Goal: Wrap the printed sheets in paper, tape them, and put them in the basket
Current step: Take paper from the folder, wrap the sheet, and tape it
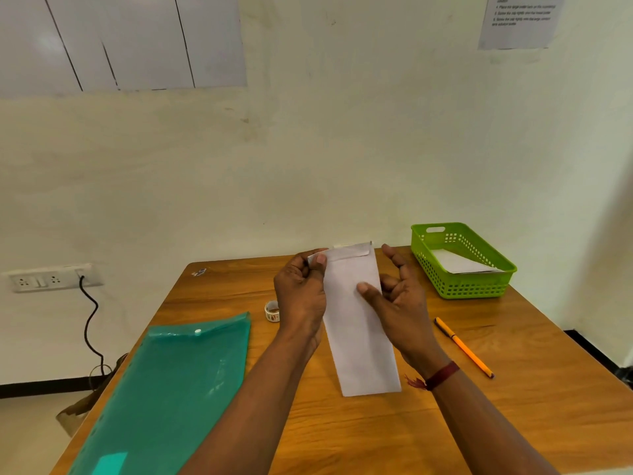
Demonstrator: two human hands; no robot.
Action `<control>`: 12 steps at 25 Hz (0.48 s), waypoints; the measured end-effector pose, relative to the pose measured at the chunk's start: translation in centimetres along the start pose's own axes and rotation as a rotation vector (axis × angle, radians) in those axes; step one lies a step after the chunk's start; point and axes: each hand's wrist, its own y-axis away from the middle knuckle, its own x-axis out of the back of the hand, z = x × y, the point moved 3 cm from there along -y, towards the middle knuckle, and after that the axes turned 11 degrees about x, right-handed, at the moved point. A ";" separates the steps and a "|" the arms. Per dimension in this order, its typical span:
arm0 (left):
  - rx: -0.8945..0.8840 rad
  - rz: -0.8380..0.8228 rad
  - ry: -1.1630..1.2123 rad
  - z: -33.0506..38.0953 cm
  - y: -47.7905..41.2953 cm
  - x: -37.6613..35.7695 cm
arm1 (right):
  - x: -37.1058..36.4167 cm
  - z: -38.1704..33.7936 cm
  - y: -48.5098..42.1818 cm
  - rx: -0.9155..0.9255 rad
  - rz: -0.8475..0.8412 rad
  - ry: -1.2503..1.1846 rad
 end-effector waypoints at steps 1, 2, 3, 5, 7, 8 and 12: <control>0.007 0.009 0.014 0.0 -0.3 0.2 | 0.3 0.4 0.7 -0.054 -0.045 0.038; 0.016 0.006 0.033 0.0 -0.6 0.4 | 0.7 0.7 1.3 -0.100 -0.094 0.081; 0.028 -0.004 0.062 0.0 -0.9 0.6 | 1.1 1.0 1.9 -0.129 -0.143 0.123; 0.065 -0.034 0.123 -0.1 -1.2 1.2 | 2.0 1.4 2.5 -0.135 -0.198 0.211; 0.096 -0.089 0.134 0.0 -1.3 1.8 | 3.0 1.6 2.3 -0.083 -0.180 0.278; 0.104 -0.118 0.103 0.0 -1.3 2.0 | 3.5 1.6 2.0 -0.046 -0.157 0.309; 0.082 -0.140 -0.152 0.1 -1.8 3.3 | 5.0 1.9 1.0 0.168 -0.061 0.499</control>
